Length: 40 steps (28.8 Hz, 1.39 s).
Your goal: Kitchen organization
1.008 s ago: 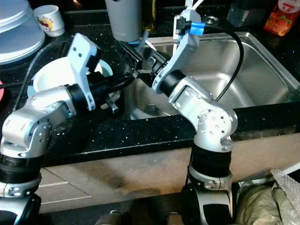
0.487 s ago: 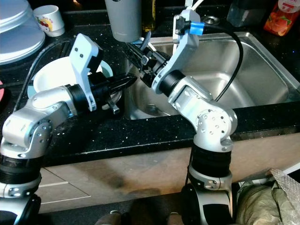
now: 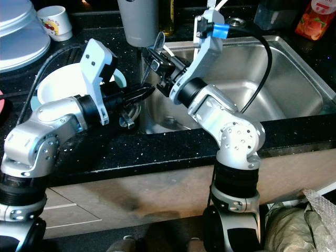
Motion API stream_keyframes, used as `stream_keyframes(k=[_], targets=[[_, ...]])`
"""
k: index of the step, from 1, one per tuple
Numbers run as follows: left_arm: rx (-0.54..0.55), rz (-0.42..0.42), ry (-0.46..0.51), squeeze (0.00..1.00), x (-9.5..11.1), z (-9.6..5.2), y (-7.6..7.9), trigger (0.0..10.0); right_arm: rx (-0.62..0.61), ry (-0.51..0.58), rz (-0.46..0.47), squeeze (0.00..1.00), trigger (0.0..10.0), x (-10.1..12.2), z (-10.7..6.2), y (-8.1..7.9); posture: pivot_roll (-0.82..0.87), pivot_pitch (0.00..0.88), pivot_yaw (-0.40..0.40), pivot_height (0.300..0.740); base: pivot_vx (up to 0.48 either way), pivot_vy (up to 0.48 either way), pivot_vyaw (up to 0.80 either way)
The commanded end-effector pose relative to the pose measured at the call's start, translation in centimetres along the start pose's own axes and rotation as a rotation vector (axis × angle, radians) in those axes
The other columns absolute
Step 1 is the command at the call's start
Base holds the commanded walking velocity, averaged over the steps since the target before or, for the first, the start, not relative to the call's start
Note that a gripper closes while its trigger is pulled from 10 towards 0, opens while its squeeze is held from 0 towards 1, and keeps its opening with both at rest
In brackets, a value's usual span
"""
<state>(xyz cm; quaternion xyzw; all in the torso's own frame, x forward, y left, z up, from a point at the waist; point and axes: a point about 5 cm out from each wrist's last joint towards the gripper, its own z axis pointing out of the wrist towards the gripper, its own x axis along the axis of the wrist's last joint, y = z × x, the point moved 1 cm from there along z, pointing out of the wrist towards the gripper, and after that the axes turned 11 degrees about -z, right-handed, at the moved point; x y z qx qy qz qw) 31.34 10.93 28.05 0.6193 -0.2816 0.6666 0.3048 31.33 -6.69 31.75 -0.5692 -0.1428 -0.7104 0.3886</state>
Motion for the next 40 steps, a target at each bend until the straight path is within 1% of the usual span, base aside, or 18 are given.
stream_keyframes(k=[1, 3, 4, 5, 7, 8, 10, 11, 13, 15, 16, 18, 21, 25, 29, 31, 33, 40], targets=[[0.048, 0.005, 0.001, 0.00, -0.1, 0.0, -0.6, 10.0, -0.102, 0.071, -0.063, 0.00, 0.0, 1.6, -0.4, 1.7, 0.04, 0.126, 0.024, 0.740, 0.000, 0.000, 0.00], [0.063, 0.006, 0.005, 0.03, 0.0, 0.1, -0.7, 10.0, -0.136, 0.080, -0.097, 0.00, 0.0, 1.9, -0.4, 2.3, 0.04, 0.126, 0.024, 0.740, 0.000, 0.000, 0.00], [0.075, 0.021, 0.003, 1.00, 0.0, 0.2, -0.8, 10.0, -0.191, 0.085, -0.152, 0.00, 0.0, 2.3, -0.6, 3.5, 0.03, 0.128, 0.026, 0.740, 0.000, 0.000, 0.00], [0.075, 0.021, 0.003, 1.00, 0.0, 0.2, -0.8, 10.0, -0.191, 0.085, -0.152, 0.00, 0.0, 2.3, -0.6, 3.5, 0.03, 0.128, 0.026, 0.740, 0.000, 0.000, 0.00], [0.106, 0.037, 0.002, 1.00, -0.1, 0.4, -1.1, 10.0, -0.262, 0.088, -0.232, 0.00, 0.0, 2.9, -0.9, 5.1, 0.03, 0.128, 0.026, 0.740, 0.000, 0.000, 0.00], [0.114, 0.044, 0.003, 0.00, -0.1, 0.4, -1.2, 10.0, -0.289, 0.086, -0.279, 0.00, 0.0, 3.0, -1.0, 5.7, 0.03, 0.128, 0.026, 0.740, 0.000, 0.000, 0.00], [0.127, 0.051, 0.003, 0.00, -0.2, 0.5, -1.2, 10.0, -0.324, 0.061, -0.362, 0.00, 0.0, 2.6, -1.1, 6.6, 0.03, 0.131, 0.026, 0.740, 0.000, 0.000, 0.00], [0.127, 0.051, 0.003, 0.00, -0.2, 0.5, -1.2, 10.0, -0.324, 0.061, -0.362, 0.00, 0.0, 2.6, -1.1, 6.6, 0.03, 0.131, 0.026, 0.740, 0.000, 0.000, 0.00], [0.128, 0.050, -0.002, 0.00, -0.3, 0.5, -1.2, 10.0, -0.346, 0.026, -0.439, 0.00, 0.0, 1.8, -1.1, 7.2, 0.03, 0.132, 0.028, 0.740, 0.000, 0.000, 0.00], [0.089, 0.043, -0.026, 0.00, -0.8, 0.6, -0.6, 10.0, -0.349, -0.042, -0.528, 0.00, 0.0, -0.4, -0.9, 7.8, 0.03, 0.135, 0.029, 0.740, 0.000, 0.000, 0.00], [0.089, 0.043, -0.026, 0.00, -0.8, 0.6, -0.6, 10.0, -0.349, -0.042, -0.528, 0.00, 0.0, -0.4, -0.9, 7.8, 0.03, 0.135, 0.029, 0.740, 0.000, 0.000, 0.00], [0.058, 0.038, -0.042, 0.00, -1.2, 0.8, 0.0, 10.0, -0.337, -0.079, -0.577, 0.00, 0.0, -1.7, -0.7, 8.0, 0.04, 0.137, 0.027, 0.740, 0.000, 0.000, 0.00], [0.058, 0.038, -0.042, 0.00, -1.2, 0.8, 0.0, 10.0, -0.337, -0.079, -0.577, 0.00, 0.0, -1.7, -0.7, 8.0, 0.04, 0.137, 0.027, 0.740, 0.000, 0.000, 0.00], [0.008, 0.049, -0.105, 0.00, -2.2, 0.8, 1.1, 10.0, -0.308, -0.134, -0.632, 0.00, 0.0, -4.5, -0.6, 8.0, 0.04, 0.144, 0.021, 0.740, 0.000, 0.000, 0.00], [-0.022, 0.071, -0.160, 0.00, -2.9, 0.6, 1.5, 10.0, -0.305, -0.147, -0.628, 0.00, 0.0, -5.4, -0.8, 8.1, 0.04, 0.144, 0.017, 0.740, 0.000, 0.000, 0.00], [-0.031, 0.097, -0.211, 0.00, -3.6, 0.3, 1.6, 10.0, -0.307, -0.154, -0.621, 0.00, 0.0, -6.0, -1.0, 8.2, 0.04, 0.143, 0.017, 0.740, 0.000, 0.000, 0.00], [-0.021, 0.087, -0.254, 0.00, -4.3, 0.2, 1.5, 10.0, -0.311, -0.161, -0.613, 0.00, 0.0, -6.5, -1.3, 8.4, 0.04, 0.143, 0.018, 0.740, 0.000, 0.000, 0.00], [0.027, 0.074, -0.297, 0.00, -4.8, 0.0, 1.0, 10.0, -0.318, -0.176, -0.608, 0.00, 0.1, -7.1, -1.7, 8.8, 0.04, 0.142, 0.019, 0.740, 0.000, 0.000, 0.00]])
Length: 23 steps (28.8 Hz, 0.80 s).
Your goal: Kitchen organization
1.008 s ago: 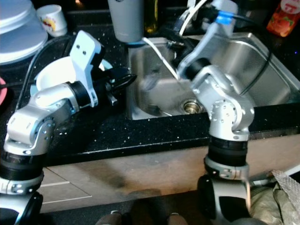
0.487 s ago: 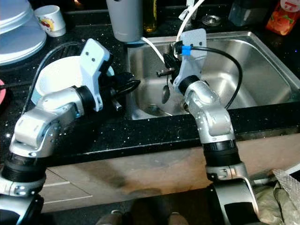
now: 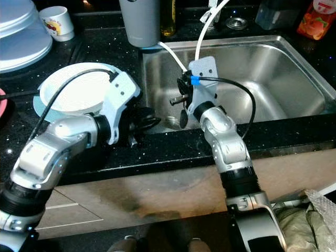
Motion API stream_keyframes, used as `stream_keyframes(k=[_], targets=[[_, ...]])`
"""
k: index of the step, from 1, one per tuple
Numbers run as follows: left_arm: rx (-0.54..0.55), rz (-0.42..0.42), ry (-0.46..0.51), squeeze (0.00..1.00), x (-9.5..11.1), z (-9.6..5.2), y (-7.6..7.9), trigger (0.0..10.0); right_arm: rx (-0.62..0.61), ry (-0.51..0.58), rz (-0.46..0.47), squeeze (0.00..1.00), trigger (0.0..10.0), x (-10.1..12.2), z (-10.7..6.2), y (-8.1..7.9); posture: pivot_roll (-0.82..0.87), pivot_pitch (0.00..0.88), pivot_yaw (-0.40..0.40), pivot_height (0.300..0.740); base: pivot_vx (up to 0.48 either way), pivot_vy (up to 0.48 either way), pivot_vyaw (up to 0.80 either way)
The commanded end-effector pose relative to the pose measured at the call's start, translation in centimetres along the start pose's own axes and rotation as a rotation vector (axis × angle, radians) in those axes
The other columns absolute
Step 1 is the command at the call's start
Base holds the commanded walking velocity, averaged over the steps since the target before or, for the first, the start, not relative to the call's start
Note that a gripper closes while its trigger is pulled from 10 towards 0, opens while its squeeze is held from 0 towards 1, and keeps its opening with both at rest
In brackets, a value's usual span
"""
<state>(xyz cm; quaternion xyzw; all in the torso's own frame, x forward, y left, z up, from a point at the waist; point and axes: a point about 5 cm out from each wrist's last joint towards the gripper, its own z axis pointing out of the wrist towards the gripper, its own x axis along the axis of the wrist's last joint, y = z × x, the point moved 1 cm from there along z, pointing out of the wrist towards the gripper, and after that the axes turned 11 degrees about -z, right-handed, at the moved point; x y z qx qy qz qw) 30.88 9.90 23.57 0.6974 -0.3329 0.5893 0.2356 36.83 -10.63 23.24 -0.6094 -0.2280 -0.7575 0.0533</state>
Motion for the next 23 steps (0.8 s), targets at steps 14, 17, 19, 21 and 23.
stream_keyframes(k=[14, 17, 19, 21, 23], targets=[[0.026, -0.011, -0.030, 0.00, -0.29, -0.10, 0.00, 10.0, 0.047, -0.065, -0.010, 0.30, 10.0, -1.55, -0.25, -0.46, 0.03, 0.125, 0.016, 0.740, 0.000, 0.000, 0.00], [0.048, 0.005, -0.036, 0.00, -0.32, -0.12, -0.18, 10.0, 0.060, -0.075, -0.014, 1.00, 10.0, -1.72, -0.23, -0.69, 0.03, 0.120, 0.016, 0.740, 0.000, 0.000, 0.00], [0.054, 0.008, -0.036, 0.00, -0.31, -0.12, -0.23, 10.0, 0.061, -0.076, -0.015, 1.00, 10.0, -1.74, -0.22, -0.71, 0.03, 0.120, 0.016, 0.740, 0.000, 0.000, 0.00], [0.073, 0.010, -0.040, 0.00, -0.31, -0.09, -0.42, 10.0, 0.052, -0.081, -0.021, 0.89, 10.0, -1.78, -0.22, -0.67, 0.03, 0.118, 0.017, 0.740, 0.000, 0.000, 0.00], [0.091, 0.014, -0.042, 0.00, -0.28, -0.04, -0.61, 10.0, 0.045, -0.083, -0.023, 0.00, 10.0, -1.78, -0.19, -0.59, 0.03, 0.115, 0.017, 0.740, 0.000, 0.000, 0.00]])
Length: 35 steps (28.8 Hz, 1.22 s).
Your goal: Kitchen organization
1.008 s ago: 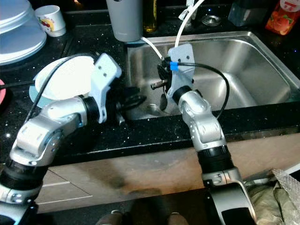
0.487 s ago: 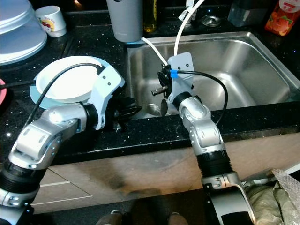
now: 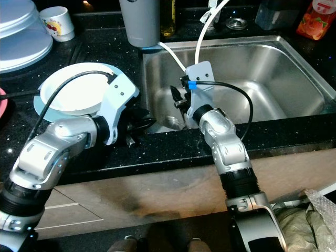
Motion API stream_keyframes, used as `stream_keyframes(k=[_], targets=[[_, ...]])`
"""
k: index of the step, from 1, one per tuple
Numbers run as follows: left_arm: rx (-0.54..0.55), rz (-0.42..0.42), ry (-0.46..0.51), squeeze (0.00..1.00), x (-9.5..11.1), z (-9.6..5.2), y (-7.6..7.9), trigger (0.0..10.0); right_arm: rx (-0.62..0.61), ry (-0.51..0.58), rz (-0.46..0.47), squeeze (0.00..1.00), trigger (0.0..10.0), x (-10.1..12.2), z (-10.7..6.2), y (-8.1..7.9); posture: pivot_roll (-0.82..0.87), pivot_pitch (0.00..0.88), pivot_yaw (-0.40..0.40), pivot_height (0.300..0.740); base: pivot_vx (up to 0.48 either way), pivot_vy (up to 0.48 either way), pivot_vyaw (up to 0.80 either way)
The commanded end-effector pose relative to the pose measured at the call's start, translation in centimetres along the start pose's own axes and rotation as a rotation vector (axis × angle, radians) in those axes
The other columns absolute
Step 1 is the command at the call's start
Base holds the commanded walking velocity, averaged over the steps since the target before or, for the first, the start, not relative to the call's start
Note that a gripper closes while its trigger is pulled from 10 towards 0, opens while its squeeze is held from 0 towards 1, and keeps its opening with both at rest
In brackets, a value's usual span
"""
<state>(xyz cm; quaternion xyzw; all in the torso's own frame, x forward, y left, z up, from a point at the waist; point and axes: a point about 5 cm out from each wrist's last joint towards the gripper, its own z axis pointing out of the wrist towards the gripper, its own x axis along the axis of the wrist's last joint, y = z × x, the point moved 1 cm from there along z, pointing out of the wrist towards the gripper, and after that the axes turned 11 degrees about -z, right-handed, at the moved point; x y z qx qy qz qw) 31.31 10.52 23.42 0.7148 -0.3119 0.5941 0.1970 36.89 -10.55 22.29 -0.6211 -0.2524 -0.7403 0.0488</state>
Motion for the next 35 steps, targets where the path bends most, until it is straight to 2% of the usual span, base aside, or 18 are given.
stream_keyframes(k=[1, 6, 7, 8, 10, 11, 12, 13, 14, 16, 18, 21, 23, 24, 25, 26, 27, 35], targets=[[0.016, 0.012, -0.013, 0.00, 0.0, 0.1, 0.0, 10.0, 0.003, -0.040, 0.005, 0.00, 10.0, -0.9, -0.1, -0.2, 0.03, 0.115, 0.017, 0.740, 0.000, 0.000, 0.00], [0.083, 0.007, 0.009, 0.00, 0.6, 0.2, -0.7, 10.0, -0.005, -0.036, 0.002, 0.00, 10.0, -0.7, 0.0, 0.0, 0.03, 0.115, 0.017, 0.740, 0.000, 0.000, 0.00], [0.157, 0.031, 0.046, 0.00, 1.5, 0.2, -1.6, 10.0, -0.009, -0.030, 0.003, 0.00, 10.0, -0.5, 0.0, 0.1, 0.03, 0.115, 0.017, 0.740, 0.000, 0.000, 0.00], [0.157, 0.031, 0.046, 0.00, 1.5, 0.2, -1.6, 10.0, -0.009, -0.030, 0.003, 0.00, 10.0, -0.5, 0.0, 0.1, 0.03, 0.115, 0.017, 0.740, 0.000, 0.000, 0.00], [0.278, -0.016, 0.141, 0.00, 3.7, -0.6, -3.9, 10.0, -0.017, -0.015, 0.007, 0.00, 10.0, 0.0, 0.1, 0.2, 0.03, 0.119, 0.023, 0.740, 0.000, 0.000, 0.00], [0.278, -0.016, 0.141, 0.00, 3.7, -0.6, -3.9, 10.0, -0.017, -0.015, 0.007, 0.00, 10.0, 0.0, 0.1, 0.2, 0.03, 0.119, 0.023, 0.740, 0.000, 0.000, 0.00], [0.327, -0.060, 0.171, 0.05, 4.5, -1.4, -5.2, 10.0, -0.021, -0.006, 0.010, 0.00, 10.0, 0.3, 0.1, 0.3, 0.03, 0.119, 0.023, 0.740, 0.000, 0.000, 0.00], [0.368, -0.090, 0.174, 1.00, 4.8, -2.2, -6.4, 10.0, -0.024, 0.000, 0.012, 0.00, 10.0, 0.5, 0.1, 0.4, 0.04, 0.119, 0.023, 0.740, 0.000, 0.000, 0.00], [0.368, -0.090, 0.174, 1.00, 4.8, -2.2, -6.4, 10.0, -0.024, 0.000, 0.012, 0.00, 10.0, 0.5, 0.1, 0.4, 0.04, 0.119, 0.023, 0.740, 0.000, 0.000, 0.00], [0.444, -0.098, 0.140, 1.00, 4.9, -3.8, -8.1, 10.0, -0.026, 0.010, 0.013, 0.00, 10.0, 0.9, 0.1, 0.5, 0.04, 0.120, 0.023, 0.740, 0.000, 0.000, 0.00], [0.500, -0.103, 0.125, 1.00, 5.1, -4.8, -9.1, 10.0, -0.026, 0.014, 0.014, 0.00, 10.0, 1.0, 0.2, 0.6, 0.04, 0.120, 0.023, 0.740, 0.000, 0.000, 0.00], [0.519, -0.107, 0.125, 1.00, 5.2, -5.1, -9.4, 10.0, -0.026, 0.014, 0.014, 0.00, 10.0, 1.0, 0.2, 0.6, 0.04, 0.120, 0.023, 0.740, 0.000, 0.000, 0.00], [0.583, -0.121, 0.114, 1.00, 5.3, -5.9, -10.3, 10.0, -0.024, 0.016, 0.012, 0.00, 10.0, 1.1, 0.2, 0.6, 0.04, 0.123, 0.017, 0.740, 0.000, 0.000, 0.00], [0.620, -0.137, 0.106, 0.33, 5.2, -6.3, -10.9, 10.0, -0.022, 0.017, 0.011, 0.00, 10.0, 1.1, 0.2, 0.6, 0.04, 0.123, 0.015, 0.740, 0.000, 0.000, 0.00], [0.641, -0.149, 0.096, 0.07, 5.2, -6.6, -11.3, 10.0, -0.020, 0.019, 0.009, 0.00, 10.0, 1.2, 0.3, 0.6, 0.04, 0.126, 0.015, 0.740, 0.000, 0.000, 0.00], [0.641, -0.149, 0.096, 0.07, 5.2, -6.6, -11.3, 10.0, -0.020, 0.019, 0.009, 0.00, 10.0, 1.2, 0.3, 0.6, 0.04, 0.126, 0.015, 0.740, 0.000, 0.000, 0.00], [0.665, -0.164, 0.081, 0.00, 5.2, -7.0, -11.7, 10.0, -0.018, 0.021, 0.007, 0.00, 10.0, 1.3, 0.3, 0.6, 0.04, 0.126, 0.015, 0.740, 0.000, 0.000, 0.00], [0.751, -0.237, -0.028, 0.00, 4.3, -8.5, -12.9, 10.0, -0.011, 0.022, 0.002, 0.00, 10.0, 1.5, 0.3, 0.8, 0.04, 0.127, 0.016, 0.740, 0.000, 0.000, 0.00]])
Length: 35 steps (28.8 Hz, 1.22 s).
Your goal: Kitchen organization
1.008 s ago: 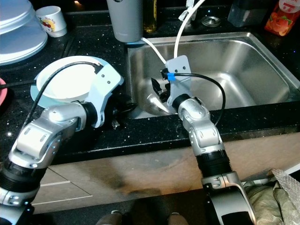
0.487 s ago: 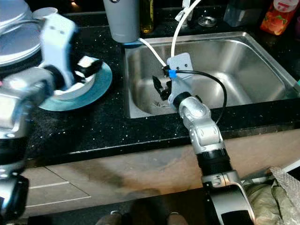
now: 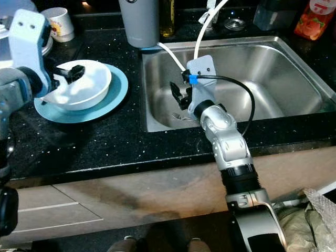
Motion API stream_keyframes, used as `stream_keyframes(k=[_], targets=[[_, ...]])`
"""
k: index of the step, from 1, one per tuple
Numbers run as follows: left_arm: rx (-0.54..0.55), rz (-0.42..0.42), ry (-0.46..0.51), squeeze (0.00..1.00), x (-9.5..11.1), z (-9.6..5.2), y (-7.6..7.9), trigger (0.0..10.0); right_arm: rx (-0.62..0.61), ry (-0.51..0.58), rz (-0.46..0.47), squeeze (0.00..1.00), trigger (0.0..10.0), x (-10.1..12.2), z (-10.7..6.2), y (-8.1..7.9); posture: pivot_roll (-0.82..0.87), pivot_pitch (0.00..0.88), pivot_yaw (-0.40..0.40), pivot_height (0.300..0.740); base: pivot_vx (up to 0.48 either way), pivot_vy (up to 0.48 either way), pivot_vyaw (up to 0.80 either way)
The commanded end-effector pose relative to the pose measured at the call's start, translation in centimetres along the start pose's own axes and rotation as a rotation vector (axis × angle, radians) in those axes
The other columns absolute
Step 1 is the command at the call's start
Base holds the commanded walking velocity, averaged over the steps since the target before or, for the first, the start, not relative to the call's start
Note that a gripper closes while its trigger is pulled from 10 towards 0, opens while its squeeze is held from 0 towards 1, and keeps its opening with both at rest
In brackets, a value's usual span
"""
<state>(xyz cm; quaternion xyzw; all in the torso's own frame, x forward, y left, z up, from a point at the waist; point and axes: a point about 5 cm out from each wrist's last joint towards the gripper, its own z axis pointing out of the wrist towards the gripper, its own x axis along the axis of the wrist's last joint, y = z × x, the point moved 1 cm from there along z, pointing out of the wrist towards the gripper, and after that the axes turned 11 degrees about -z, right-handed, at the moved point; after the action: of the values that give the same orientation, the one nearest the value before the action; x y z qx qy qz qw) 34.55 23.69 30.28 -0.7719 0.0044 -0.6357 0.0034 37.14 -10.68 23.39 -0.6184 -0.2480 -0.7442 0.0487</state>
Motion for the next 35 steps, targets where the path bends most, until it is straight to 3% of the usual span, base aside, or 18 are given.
stream_keyframes(k=[1, 6, 14, 23, 32, 33, 34, 35], targets=[[0.047, -0.009, -0.032, 0.00, 0.1, -0.3, -1.1, 10.0, 0.000, 0.012, -0.002, 0.00, 10.0, 0.5, 0.0, 0.2, 0.04, 0.127, 0.016, 0.740, 0.000, 0.000, 0.00], [0.081, -0.031, -0.079, 0.00, -0.4, -0.4, -1.7, 10.0, 0.009, 0.009, 0.000, 0.00, 10.0, 0.5, 0.0, 0.2, 0.04, 0.128, 0.015, 0.740, 0.000, 0.000, 0.00], [0.134, -0.087, -0.047, 0.00, 0.6, -0.7, -2.7, 10.0, 0.021, 0.010, 0.001, 0.00, 10.0, 0.6, 0.0, 0.2, 0.04, 0.130, 0.013, 0.740, 0.000, 0.000, 0.00], [0.082, -0.167, -0.159, 0.00, -1.8, -0.3, -2.4, 10.0, 0.050, 0.013, -0.016, 0.00, 10.0, 0.7, 0.0, -0.2, 0.04, 0.130, 0.012, 0.740, 0.000, 0.000, 0.00], [0.065, -0.182, -0.202, 0.00, -2.9, -0.1, -2.3, 10.0, 0.083, 0.023, -0.026, 0.00, 10.0, 1.0, -0.1, -0.5, 0.04, 0.132, 0.014, 0.740, 0.000, 0.000, 0.00], [0.056, -0.184, -0.208, 0.00, -3.0, -0.1, -2.2, 5.9, 0.085, 0.025, -0.025, 0.00, 10.0, 1.0, -0.1, -0.6, 0.04, 0.133, 0.013, 0.740, 0.000, 0.000, 0.00], [0.056, -0.184, -0.208, 0.00, -3.0, -0.1, -2.2, 5.9, 0.085, 0.025, -0.025, 0.00, 10.0, 1.0, -0.1, -0.6, 0.04, 0.133, 0.013, 0.740, 0.000, 0.000, 0.00], [0.049, -0.185, -0.211, 0.00, -3.1, -0.1, -2.1, 0.0, 0.086, 0.026, -0.024, 0.00, 10.0, 1.1, -0.1, -0.6, 0.04, 0.134, 0.013, 0.740, 0.000, 0.000, 0.00]])
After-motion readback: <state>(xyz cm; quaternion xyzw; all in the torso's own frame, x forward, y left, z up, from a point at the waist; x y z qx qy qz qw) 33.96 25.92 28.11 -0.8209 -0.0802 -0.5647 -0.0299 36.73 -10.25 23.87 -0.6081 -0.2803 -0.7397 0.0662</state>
